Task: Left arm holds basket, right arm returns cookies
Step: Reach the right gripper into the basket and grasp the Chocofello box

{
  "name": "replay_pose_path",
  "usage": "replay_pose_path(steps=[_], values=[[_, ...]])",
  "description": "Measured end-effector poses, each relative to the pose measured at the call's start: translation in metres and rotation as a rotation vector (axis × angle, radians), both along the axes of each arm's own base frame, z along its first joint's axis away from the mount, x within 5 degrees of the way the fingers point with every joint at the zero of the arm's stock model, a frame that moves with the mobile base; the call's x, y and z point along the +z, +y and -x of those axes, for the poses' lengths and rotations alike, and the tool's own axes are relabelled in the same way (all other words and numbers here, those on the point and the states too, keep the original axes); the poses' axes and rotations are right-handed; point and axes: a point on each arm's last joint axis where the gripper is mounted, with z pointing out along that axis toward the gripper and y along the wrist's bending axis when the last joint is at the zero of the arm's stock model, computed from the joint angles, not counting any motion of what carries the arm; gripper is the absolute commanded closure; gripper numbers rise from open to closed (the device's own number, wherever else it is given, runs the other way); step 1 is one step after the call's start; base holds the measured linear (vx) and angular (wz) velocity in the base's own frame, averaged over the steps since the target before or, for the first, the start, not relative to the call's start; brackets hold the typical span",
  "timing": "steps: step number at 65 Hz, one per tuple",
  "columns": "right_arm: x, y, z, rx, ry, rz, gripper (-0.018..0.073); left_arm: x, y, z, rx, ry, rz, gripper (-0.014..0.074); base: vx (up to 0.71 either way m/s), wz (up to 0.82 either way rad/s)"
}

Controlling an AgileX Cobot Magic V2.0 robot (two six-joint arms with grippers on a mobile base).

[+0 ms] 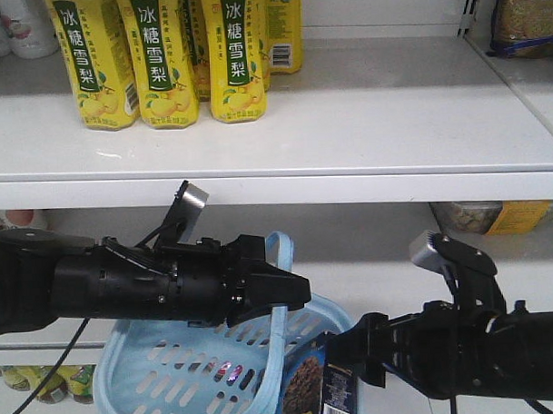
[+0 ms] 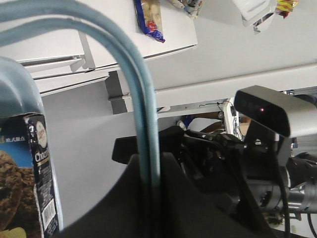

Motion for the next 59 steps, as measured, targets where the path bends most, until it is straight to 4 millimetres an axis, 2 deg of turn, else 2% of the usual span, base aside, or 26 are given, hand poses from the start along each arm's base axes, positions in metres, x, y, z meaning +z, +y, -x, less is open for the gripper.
replay_pose_path(steps=[25, 59], values=[[-0.032, 0.014, -0.016, 0.031, 0.138, 0.016, 0.0078, 0.0, 0.0, 0.0, 0.0, 0.0, 0.0, 0.0599, 0.0, 0.0], [-0.061, 0.024, -0.028, 0.052, 0.217, 0.004, 0.0078, -0.001, 0.0, 0.0, -0.004, -0.004, -0.01, 0.0599, 0.0, 0.0]])
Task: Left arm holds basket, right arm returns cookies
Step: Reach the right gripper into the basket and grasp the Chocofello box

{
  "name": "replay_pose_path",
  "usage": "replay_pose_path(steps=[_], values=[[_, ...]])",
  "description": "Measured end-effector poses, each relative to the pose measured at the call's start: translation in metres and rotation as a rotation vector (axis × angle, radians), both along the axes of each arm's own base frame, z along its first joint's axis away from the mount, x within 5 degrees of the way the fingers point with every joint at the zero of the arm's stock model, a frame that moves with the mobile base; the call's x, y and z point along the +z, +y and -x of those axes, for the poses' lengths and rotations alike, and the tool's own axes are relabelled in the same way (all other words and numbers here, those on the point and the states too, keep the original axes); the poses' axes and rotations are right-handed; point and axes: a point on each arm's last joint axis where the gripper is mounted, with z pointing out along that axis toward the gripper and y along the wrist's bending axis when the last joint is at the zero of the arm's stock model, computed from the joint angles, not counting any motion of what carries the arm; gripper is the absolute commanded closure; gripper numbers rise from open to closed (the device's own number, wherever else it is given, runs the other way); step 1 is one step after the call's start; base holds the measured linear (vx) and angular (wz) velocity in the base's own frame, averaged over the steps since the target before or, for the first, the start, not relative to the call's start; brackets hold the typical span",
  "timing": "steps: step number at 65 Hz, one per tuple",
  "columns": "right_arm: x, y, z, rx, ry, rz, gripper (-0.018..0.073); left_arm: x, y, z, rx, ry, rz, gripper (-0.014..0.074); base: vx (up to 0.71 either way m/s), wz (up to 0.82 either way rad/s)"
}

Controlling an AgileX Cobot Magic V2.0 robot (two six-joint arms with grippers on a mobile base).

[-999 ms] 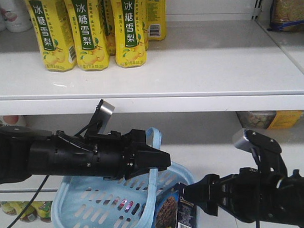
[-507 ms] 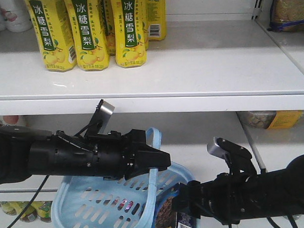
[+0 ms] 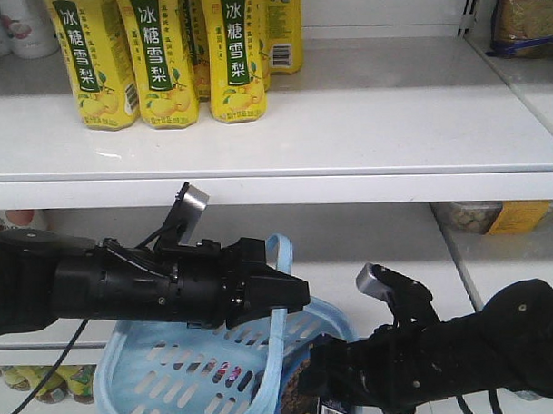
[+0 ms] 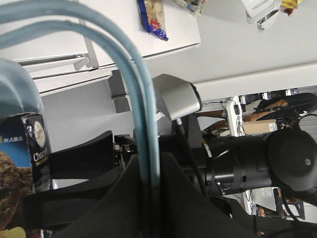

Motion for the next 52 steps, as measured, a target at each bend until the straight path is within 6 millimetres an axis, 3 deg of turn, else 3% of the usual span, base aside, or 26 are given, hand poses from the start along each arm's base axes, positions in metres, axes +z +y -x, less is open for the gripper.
replay_pose_path(steps=[25, 52], values=[[-0.005, 0.007, -0.007, 0.001, -0.014, -0.05, 0.0078, 0.0, 0.0, 0.0, 0.005, -0.001, -0.003, 0.0599, 0.0, 0.0], [-0.023, 0.021, -0.033, 0.022, 0.028, -0.037, 0.0111, 0.0, 0.0, -0.001, 0.006, 0.0, -0.002, 0.0599, 0.0, 0.0]])
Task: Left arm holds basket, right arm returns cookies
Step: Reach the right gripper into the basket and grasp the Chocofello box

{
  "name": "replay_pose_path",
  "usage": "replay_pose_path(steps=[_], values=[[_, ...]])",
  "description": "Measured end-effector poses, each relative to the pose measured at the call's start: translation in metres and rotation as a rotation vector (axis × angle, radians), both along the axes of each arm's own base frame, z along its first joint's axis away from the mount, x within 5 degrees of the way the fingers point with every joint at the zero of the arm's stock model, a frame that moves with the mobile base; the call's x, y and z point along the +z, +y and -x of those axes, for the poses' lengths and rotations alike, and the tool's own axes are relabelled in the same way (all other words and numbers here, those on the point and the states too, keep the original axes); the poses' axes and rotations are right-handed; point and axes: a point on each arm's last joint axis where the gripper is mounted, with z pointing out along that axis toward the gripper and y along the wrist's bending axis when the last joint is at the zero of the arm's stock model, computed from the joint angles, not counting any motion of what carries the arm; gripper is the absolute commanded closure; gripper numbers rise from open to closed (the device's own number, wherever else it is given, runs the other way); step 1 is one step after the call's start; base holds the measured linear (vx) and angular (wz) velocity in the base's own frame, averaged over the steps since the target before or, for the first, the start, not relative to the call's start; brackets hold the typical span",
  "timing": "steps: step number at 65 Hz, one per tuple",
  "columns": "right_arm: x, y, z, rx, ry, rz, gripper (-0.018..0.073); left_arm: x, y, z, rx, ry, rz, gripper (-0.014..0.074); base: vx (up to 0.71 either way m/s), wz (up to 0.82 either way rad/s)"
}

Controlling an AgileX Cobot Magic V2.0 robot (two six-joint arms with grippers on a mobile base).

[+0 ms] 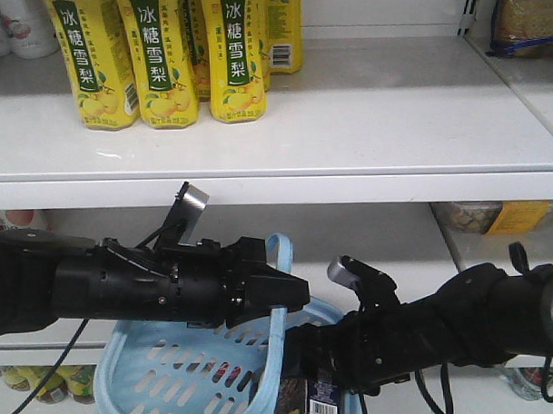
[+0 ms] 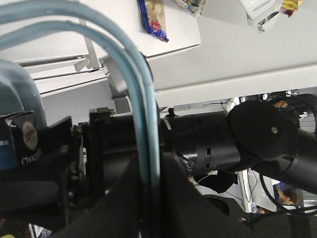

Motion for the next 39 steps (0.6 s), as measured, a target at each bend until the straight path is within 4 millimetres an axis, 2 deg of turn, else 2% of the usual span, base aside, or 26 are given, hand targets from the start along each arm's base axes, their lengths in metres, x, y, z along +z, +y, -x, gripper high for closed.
replay_pose_path(steps=[20, 39], values=[[-0.016, 0.004, -0.006, 0.019, 0.04, 0.027, 0.0214, -0.001, 0.0, 0.001, -0.009, -0.003, -0.009, 0.0599, 0.0, 0.0], [-0.018, 0.003, -0.006, 0.03, 0.04, 0.037, 0.0351, -0.001, 0.0, 0.001, -0.01, -0.004, -0.011, 0.0599, 0.0, 0.0]])
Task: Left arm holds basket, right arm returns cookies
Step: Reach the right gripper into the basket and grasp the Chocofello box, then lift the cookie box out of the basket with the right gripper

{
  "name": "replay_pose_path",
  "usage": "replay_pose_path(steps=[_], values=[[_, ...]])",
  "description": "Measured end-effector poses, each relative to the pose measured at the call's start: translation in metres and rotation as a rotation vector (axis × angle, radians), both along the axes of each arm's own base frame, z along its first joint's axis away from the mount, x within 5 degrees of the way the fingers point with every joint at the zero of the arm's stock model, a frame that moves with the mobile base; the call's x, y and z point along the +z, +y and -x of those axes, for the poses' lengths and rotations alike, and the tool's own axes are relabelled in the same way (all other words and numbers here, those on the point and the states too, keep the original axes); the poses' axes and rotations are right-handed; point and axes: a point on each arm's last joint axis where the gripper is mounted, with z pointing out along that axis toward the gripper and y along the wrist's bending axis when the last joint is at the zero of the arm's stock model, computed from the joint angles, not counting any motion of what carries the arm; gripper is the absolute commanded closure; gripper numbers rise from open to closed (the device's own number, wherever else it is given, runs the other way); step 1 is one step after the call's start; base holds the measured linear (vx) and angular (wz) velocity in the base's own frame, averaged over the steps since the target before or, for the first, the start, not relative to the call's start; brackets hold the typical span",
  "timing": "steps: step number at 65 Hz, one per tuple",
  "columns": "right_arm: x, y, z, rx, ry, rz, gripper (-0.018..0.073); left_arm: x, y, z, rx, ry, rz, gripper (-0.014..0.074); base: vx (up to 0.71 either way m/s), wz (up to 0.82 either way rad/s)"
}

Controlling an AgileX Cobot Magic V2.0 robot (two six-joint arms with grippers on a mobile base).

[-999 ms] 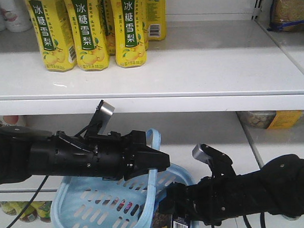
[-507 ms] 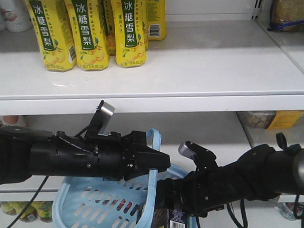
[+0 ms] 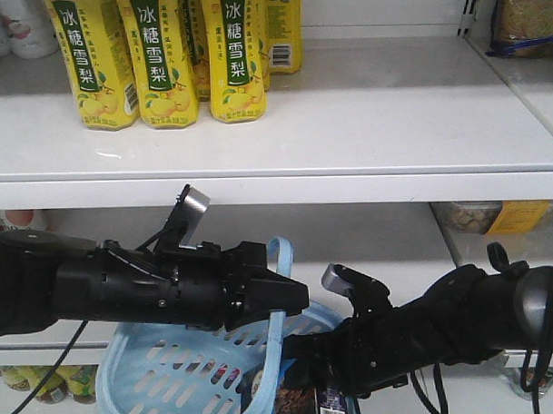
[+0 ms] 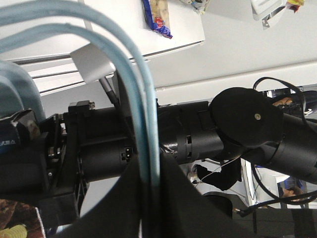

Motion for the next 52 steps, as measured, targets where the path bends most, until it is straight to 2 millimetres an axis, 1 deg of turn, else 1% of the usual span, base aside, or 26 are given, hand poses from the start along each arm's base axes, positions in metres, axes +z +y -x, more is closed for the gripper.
replay_pose_path(steps=[8, 28, 40, 52], values=[[0.0, 0.0, 0.0, 0.003, -0.001, 0.001, 0.0368, 0.0, 0.0, 0.0, 0.001, 0.0, -0.001, 0.0599, 0.0, 0.0], [0.002, 0.0, 0.0, 0.008, -0.009, 0.001, 0.0367, 0.0, 0.0, 0.0, 0.001, 0.0, -0.001, 0.0599, 0.0, 0.0], [0.02, -0.007, 0.001, 0.015, -0.07, -0.009, 0.0367, 0.001, 0.0, -0.001, 0.01, 0.006, 0.012, 0.0599, 0.0, 0.0], [0.038, -0.03, 0.004, -0.042, -0.112, -0.027, 0.0367, 0.001, 0.0, -0.001, 0.01, 0.006, 0.012, 0.0599, 0.0, 0.0]])
